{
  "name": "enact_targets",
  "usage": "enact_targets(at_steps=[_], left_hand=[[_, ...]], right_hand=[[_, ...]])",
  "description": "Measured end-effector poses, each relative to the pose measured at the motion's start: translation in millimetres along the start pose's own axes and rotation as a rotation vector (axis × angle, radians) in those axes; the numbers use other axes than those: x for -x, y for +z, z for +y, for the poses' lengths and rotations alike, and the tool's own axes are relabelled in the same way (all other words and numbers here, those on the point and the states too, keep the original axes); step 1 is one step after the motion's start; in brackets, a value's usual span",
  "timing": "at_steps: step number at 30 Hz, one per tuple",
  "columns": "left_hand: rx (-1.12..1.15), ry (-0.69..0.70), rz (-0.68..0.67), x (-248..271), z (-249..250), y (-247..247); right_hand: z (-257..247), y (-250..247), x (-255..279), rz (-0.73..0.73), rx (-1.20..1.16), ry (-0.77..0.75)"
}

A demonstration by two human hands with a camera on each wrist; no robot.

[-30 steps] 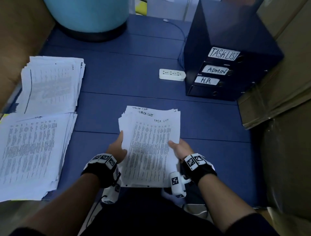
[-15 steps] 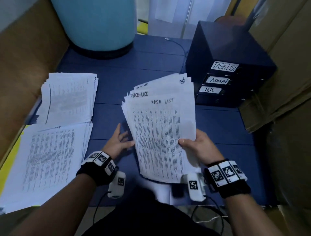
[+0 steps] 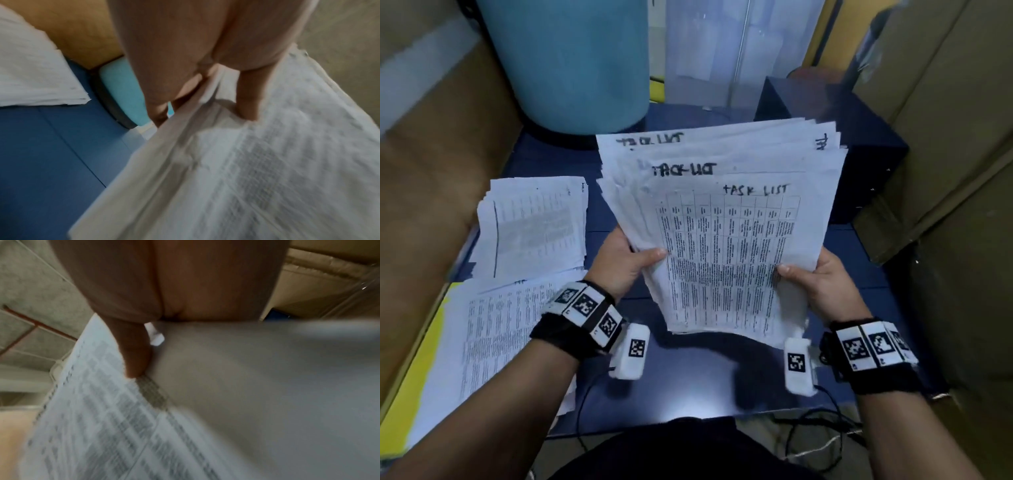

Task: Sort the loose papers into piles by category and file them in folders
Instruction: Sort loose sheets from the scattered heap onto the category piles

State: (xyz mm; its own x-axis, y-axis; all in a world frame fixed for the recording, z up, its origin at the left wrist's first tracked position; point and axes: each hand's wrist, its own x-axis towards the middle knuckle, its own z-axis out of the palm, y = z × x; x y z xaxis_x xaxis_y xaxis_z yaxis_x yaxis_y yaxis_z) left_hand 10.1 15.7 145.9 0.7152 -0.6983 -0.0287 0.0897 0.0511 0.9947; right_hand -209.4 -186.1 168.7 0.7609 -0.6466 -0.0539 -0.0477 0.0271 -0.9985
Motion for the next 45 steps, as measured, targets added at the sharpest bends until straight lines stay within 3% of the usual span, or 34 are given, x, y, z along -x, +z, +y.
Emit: enact_targets(at_steps=[4, 10, 17, 20, 25, 29, 33, 36, 45], left_hand=[[-0.186, 0.077, 0.143, 17.0, -4.2, 8.8], [-0.166, 0.149, 0.202, 20.6, -5.9, 2.7], [-0.208, 0.001, 0.078, 30.7, -42.0, 6.6], [-0.267, -0.005, 0.130, 28.9, -46.1, 18.1], [-0.319, 0.082, 0.290, 20.5, -40.9, 46.4], [-0.161, 0.192, 0.367, 13.4, -25.5, 50.2], [-0.047, 0.196, 0.263, 13.7, -23.7, 42.7], [-0.112, 0.149, 0.215, 18.1, -36.5, 41.6], [-0.077, 0.111, 0.182, 15.1, -41.7, 45.2]], right_hand=[[24.0, 18.7, 3.5, 0.154, 0.166, 0.014], [30.5, 37.0, 6.9, 0.229, 0.071, -0.035], [59.9, 42.0, 13.0, 0.229, -0.012, 0.069], [69.8, 42.9, 5.7, 0.244, -0.004, 0.106], [62.2, 46.4, -12.8, 0.274, 0.109, -0.007], [35.6, 29.7, -21.4, 0.231, 0.049, -0.131], [30.6, 8.1, -25.3, 0.113, -0.052, -0.163], [37.9, 4.1, -28.8, 0.118, -0.107, -0.137], [35.5, 21.3, -44.0, 0.368, 0.078, -0.150]])
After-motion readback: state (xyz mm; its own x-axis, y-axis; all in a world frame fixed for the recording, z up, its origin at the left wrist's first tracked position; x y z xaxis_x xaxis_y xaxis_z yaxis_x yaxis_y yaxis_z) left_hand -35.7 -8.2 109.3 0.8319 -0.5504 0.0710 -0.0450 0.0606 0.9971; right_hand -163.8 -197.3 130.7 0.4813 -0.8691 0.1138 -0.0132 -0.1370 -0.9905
